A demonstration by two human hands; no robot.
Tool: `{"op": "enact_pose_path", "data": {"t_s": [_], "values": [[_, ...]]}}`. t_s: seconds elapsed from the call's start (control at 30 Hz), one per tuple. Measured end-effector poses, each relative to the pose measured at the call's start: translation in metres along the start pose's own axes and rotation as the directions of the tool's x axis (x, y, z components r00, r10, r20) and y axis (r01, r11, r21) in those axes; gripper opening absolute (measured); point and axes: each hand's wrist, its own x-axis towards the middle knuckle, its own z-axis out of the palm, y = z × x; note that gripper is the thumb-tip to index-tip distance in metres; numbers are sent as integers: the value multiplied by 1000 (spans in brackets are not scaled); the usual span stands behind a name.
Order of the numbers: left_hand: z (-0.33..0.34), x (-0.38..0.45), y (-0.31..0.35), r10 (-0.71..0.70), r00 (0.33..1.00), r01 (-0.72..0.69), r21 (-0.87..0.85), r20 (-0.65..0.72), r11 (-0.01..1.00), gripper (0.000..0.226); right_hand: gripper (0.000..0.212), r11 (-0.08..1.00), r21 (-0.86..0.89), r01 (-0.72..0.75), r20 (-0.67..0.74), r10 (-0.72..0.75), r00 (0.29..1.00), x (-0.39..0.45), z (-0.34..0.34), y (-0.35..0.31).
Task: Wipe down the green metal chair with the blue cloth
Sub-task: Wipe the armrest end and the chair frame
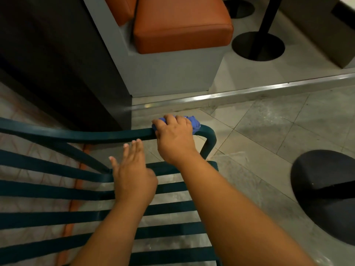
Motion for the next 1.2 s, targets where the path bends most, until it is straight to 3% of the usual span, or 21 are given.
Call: {"op": "enact_pose_path", "data": {"t_s": [0.1,0.3,0.6,0.8,0.93,1.07,1.2], "values": [[-11,-10,-22,-65,998,65,2,-9,998,74,50,1000,-1,-6,47,6,999,1,9,-24],[-75,15,-81,-90,981,101,58,-170,993,66,65,1000,22,-5,193,1,981,20,24,-78],[-119,43,-136,-47,998,52,193,-35,980,61,72,999,38,20,344,-32,938,39,37,-141],[-143,36,-164,-80,995,94,264,-64,960,61,67,977,206,50,406,-132,904,56,35,-179],[-167,27,-190,-129,979,172,306,-156,936,62,66,954,298,31,448,-168,878,64,25,-209],[-198,11,-224,-269,912,343,219,-310,913,61,58,918,397,-15,404,-160,900,66,16,-240],[-224,-14,-250,-455,842,481,18,-290,877,60,52,788,609,-89,316,-138,939,69,2,-281]]}}
